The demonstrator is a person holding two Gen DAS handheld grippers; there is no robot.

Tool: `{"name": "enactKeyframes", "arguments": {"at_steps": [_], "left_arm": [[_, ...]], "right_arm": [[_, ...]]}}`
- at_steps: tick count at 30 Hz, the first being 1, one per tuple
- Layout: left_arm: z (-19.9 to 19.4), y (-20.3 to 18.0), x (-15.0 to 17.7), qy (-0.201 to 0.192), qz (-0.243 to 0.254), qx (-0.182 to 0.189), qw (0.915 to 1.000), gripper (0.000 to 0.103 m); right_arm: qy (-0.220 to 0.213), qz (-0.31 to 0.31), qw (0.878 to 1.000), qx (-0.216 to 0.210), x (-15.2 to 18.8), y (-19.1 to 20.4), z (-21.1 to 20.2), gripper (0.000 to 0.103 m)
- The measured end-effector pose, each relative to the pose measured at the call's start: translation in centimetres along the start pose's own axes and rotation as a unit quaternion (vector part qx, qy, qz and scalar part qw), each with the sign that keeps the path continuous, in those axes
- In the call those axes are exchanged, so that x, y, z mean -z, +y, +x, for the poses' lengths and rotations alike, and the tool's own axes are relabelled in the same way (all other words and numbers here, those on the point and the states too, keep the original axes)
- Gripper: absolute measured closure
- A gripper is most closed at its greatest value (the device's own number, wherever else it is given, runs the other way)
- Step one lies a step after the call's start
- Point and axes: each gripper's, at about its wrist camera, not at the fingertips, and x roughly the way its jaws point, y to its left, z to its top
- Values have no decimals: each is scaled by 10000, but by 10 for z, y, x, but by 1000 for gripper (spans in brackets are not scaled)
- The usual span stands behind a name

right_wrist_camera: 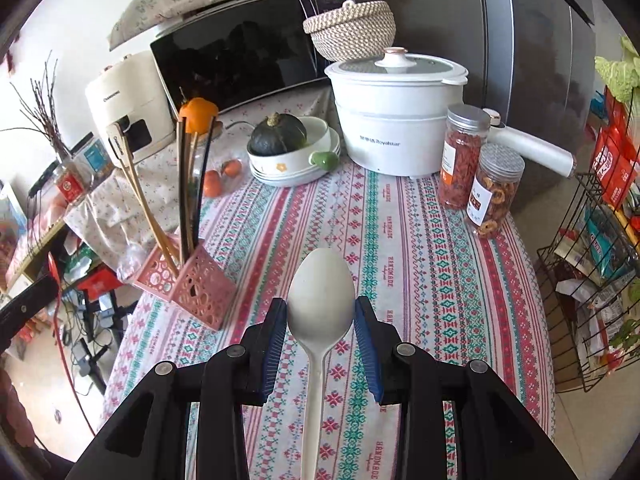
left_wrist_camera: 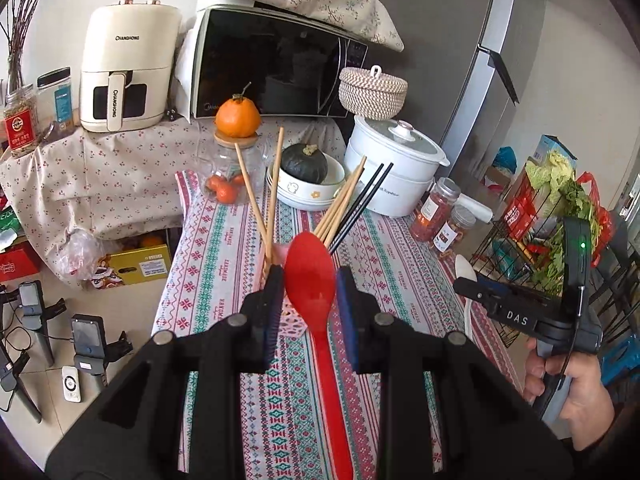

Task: Organize utensils
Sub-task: 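Drop the red spoon into the pink basket with the left tool while the right tool lifts the white spoon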

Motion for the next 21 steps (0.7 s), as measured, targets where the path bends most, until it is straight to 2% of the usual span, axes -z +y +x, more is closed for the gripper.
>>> {"name": "enactKeyframes", "arguments": {"at_steps": [4, 7, 12, 18, 21], "left_arm": [[-7, -5, -18, -781, 130, -152, 9967, 75], [-4, -7, -29, -1346, 240, -293, 9902, 75], [20, -6, -40, -2013, 363, -609, 9770, 75], [50, -9, -37, -2413, 739, -1014, 9623, 75], [64, -8, -33, -2388, 927, -1095, 9604, 75]], "right_arm": [[-323, -133, 9993, -112, -2, 15, -14, 68], [-407, -186, 9988, -183, -3, 23, -16, 68], [-440, -259, 9986, -162, -1, 24, -12, 68], [-559, -280, 9980, -75, -1, 21, -8, 68], [-623, -315, 9976, -41, 0, 22, -6, 68]]}}
